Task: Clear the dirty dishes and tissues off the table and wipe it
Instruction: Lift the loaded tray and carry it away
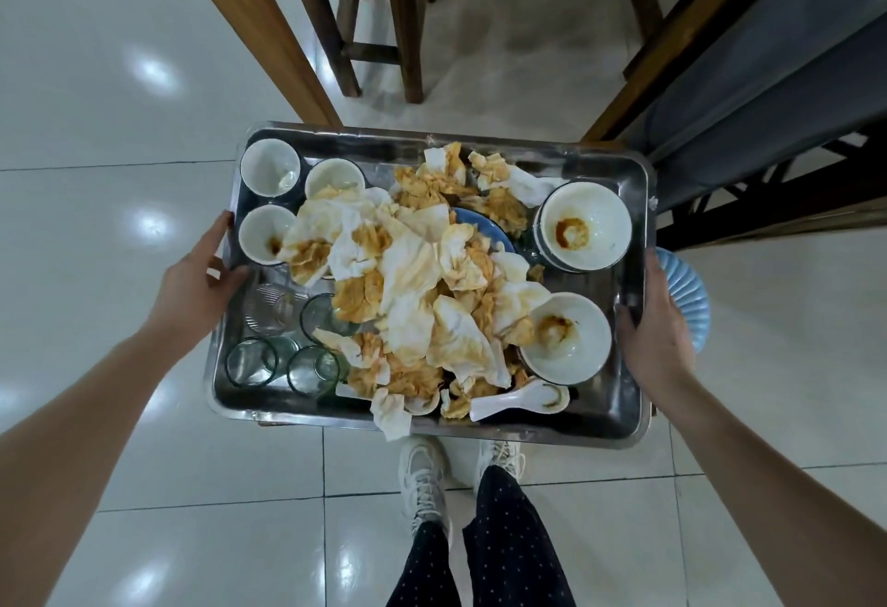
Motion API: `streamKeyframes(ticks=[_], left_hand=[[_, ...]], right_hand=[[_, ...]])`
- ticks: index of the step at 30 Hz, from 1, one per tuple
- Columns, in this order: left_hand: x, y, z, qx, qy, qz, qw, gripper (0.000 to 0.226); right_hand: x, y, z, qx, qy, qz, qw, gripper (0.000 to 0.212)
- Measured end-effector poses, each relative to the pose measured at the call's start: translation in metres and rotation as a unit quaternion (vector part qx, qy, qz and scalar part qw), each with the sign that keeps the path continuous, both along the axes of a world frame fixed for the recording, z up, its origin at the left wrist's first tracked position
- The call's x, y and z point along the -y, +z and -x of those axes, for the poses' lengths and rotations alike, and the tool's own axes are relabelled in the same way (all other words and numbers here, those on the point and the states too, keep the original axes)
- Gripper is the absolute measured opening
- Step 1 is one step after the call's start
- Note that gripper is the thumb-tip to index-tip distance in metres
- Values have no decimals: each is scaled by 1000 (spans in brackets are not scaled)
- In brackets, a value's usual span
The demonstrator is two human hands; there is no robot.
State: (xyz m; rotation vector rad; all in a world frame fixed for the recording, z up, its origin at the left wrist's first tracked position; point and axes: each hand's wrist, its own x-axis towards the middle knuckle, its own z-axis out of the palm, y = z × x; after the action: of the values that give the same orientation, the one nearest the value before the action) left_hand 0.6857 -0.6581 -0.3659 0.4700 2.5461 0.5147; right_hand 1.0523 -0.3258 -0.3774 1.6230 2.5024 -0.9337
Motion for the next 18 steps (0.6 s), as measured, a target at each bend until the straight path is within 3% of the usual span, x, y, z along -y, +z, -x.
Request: streamKeyframes(ticks=[9,18], left_hand=[[-10,-14,-10,-13,1,-66,998,80],[-8,-25,-12,-5,62,-115,991,76]], right_hand=[[2,-19,-1,-78,-54,-16,995,69],[0,-19,-2,-121,-55,7,991,66]])
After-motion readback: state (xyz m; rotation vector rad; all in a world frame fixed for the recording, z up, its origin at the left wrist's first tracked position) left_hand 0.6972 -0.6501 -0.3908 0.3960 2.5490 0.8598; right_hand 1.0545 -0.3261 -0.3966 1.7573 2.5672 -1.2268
